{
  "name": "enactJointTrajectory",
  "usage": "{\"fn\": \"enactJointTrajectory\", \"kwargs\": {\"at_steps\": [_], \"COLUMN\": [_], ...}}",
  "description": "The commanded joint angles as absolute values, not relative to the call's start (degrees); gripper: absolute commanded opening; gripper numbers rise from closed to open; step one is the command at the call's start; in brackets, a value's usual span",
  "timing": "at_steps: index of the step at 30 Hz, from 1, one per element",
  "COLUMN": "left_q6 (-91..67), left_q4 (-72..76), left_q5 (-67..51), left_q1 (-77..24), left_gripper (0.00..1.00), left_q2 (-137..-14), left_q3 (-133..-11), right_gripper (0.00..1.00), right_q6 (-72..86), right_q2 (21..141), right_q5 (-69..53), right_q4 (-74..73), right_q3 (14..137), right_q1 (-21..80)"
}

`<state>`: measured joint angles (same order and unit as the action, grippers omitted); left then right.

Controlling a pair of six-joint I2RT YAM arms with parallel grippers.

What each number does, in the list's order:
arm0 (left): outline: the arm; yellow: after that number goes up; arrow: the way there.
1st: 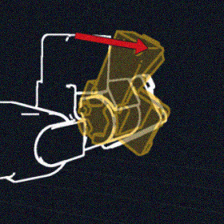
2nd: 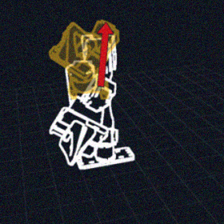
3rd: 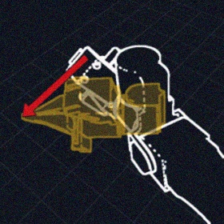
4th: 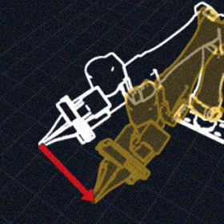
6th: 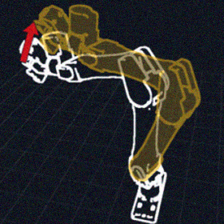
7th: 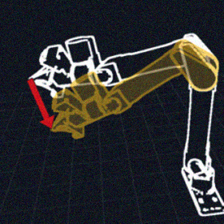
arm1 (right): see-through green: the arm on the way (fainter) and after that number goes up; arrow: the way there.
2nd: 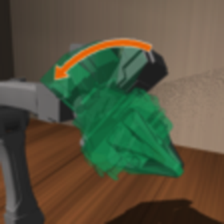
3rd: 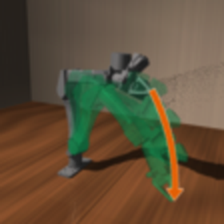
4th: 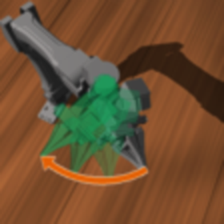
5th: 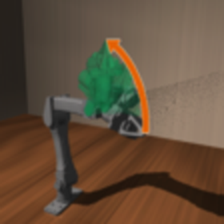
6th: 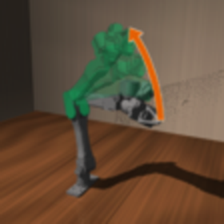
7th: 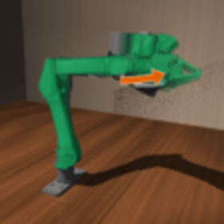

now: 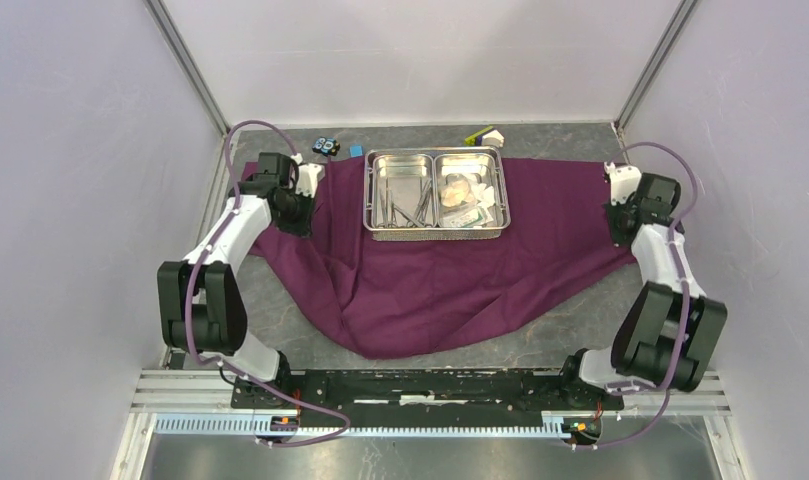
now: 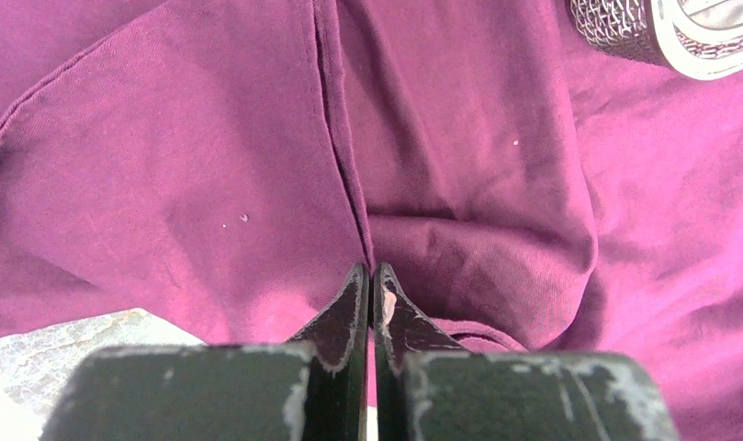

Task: Open and lay out the surgical kit
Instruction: Open the surgical kit at the center of the board.

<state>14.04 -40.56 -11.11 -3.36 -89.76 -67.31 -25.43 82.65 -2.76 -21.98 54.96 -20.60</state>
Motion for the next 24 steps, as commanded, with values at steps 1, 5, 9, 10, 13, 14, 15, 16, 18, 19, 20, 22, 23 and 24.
{"fn": "enactJointTrajectory", "kwargs": {"at_steps": [1, 5, 9, 10, 13, 14, 15, 16, 18, 19, 20, 22, 23, 24], "left_q6": [16.0, 16.8, 17.6, 17.8, 18.2, 18.4, 18.6, 18.8, 19.3, 19.6, 19.9, 20.3, 20.5, 20.4], "left_q4": [-39.1, -39.1, -39.0, -39.1, -39.6, -39.9, -40.4, -40.7, -41.1, -41.3, -41.4, -42.1, -42.3, -42.4], "left_q5": [-12.7, -11.9, -10.5, -10.1, -8.9, -8.0, -7.0, -6.1, -3.7, -2.2, -1.1, 1.2, 1.9, 2.0], "left_q1": [-3.4, -3.4, -3.3, -3.4, -3.4, -3.4, -3.4, -3.4, -3.3, -3.4, -3.3, -3.4, -3.4, -3.3], "left_gripper": [0.02, 0.02, 0.02, 0.02, 0.02, 0.02, 0.02, 0.02, 0.02, 0.02, 0.02, 0.02, 0.02, 0.02], "left_q2": [-85.3, -83.7, -83.1, -83.1, -82.9, -82.8, -82.3, -81.8, -80.2, -79.3, -78.5, -77.4, -77.1, -76.9], "left_q3": [-65.8, -64.5, -63.3, -63.0, -62.0, -61.6, -61.3, -60.8, -59.7, -59.1, -58.8, -58.7, -58.8, -58.8], "right_gripper": [0.07, 0.15, 0.24, 0.26, 0.32, 0.35, 0.38, 0.41, 0.46, 0.48, 0.5, 0.53, 0.54, 0.58], "right_q6": [-29.6, -32.2, -34.1, -34.4, -35.1, -35.5, -36.0, -36.0, -35.8, -35.4, -34.6, -33.3, -32.7, -32.3], "right_q2": [75.0, 69.7, 65.3, 64.0, 60.3, 59.3, 58.4, 57.7, 56.8, 56.7, 57.1, 59.6, 61.4, 63.7], "right_q5": [2.5, 6.7, 9.4, 10.0, 12.2, 13.1, 14.2, 14.7, 13.5, 11.6, 9.2, 4.3, 2.4, 0.4], "right_q4": [-24.7, -26.8, -29.7, -30.7, -33.0, -33.6, -34.2, -34.9, -35.8, -36.3, -36.6, -37.2, -37.3, -37.3], "right_q3": [50.3, 45.6, 42.5, 41.8, 40.6, 40.6, 40.7, 41.3, 42.8, 44.0, 45.0, 47.4, 48.2, 48.9], "right_q1": [-22.1, -23.1, -24.4, -24.5, -24.6, -24.6, -24.6, -24.6, -24.6, -24.6, -24.6, -24.6, -24.5, -24.5]}}
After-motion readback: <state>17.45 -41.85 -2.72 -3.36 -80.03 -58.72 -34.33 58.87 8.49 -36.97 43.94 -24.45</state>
